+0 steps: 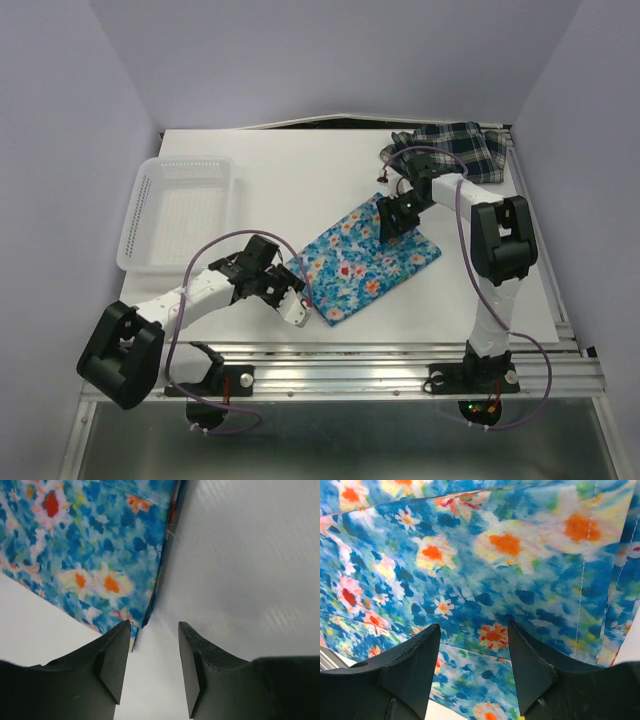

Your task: Fold and stack the skirts

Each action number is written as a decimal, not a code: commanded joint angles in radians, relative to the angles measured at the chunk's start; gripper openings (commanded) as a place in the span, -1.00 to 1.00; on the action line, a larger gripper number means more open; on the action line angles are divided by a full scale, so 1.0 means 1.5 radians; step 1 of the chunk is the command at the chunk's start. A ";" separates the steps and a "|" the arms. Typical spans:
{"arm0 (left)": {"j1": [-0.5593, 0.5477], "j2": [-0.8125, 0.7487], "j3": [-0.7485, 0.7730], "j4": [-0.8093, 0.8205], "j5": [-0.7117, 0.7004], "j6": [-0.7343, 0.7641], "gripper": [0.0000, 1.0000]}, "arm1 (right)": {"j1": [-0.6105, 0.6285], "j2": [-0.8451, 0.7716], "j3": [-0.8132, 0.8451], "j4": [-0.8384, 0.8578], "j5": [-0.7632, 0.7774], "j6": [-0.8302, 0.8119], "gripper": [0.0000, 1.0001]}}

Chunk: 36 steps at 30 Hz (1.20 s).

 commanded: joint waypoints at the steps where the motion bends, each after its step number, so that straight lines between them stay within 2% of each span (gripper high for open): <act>1: -0.029 0.029 -0.014 0.084 0.012 0.130 0.05 | 0.003 0.047 0.023 0.020 0.027 -0.004 0.25; 7: -0.070 0.108 -0.031 0.190 -0.009 0.139 -0.04 | 0.003 0.080 0.056 0.020 0.033 -0.010 0.25; 12: -0.075 0.169 -0.021 0.206 -0.019 0.164 -0.44 | 0.003 0.103 0.082 0.016 0.033 -0.020 0.25; 13: -0.075 0.174 -0.017 0.206 -0.019 0.164 -0.45 | 0.003 0.102 0.086 0.017 0.034 -0.023 0.25; 16: -0.073 0.154 0.010 0.161 -0.005 0.123 -0.03 | 0.003 0.077 0.089 0.019 0.021 -0.032 0.25; 20: -0.053 0.073 0.048 0.035 0.040 0.067 0.15 | 0.003 0.025 0.114 -0.004 -0.016 -0.039 0.24; 21: -0.046 0.037 0.067 -0.017 0.059 0.031 0.18 | 0.003 0.005 0.124 -0.009 -0.025 -0.053 0.24; 24: -0.039 -0.015 0.108 -0.079 0.101 -0.074 0.19 | 0.003 -0.017 0.137 -0.015 -0.029 -0.100 0.24; 26: -0.028 -0.015 0.132 -0.081 0.115 -0.210 0.18 | 0.010 -0.024 0.149 -0.014 -0.031 -0.138 0.21; 28: -0.004 0.022 0.173 -0.057 0.132 -0.308 0.13 | 0.034 -0.023 0.155 -0.015 -0.020 -0.217 0.19; 29: 0.021 0.068 0.205 -0.048 0.137 -0.399 0.11 | 0.042 -0.019 0.156 -0.013 -0.015 -0.243 0.15; 31: 0.046 0.128 0.250 -0.059 0.152 -0.515 0.03 | 0.051 -0.015 0.147 0.005 -0.017 -0.309 0.13; 35: 0.108 0.293 0.346 -0.088 0.193 -0.677 0.02 | 0.051 0.011 0.131 0.036 -0.032 -0.432 0.13; 36: 0.124 0.313 0.374 -0.108 0.216 -0.692 0.02 | 0.051 0.030 0.142 0.031 -0.035 -0.478 0.12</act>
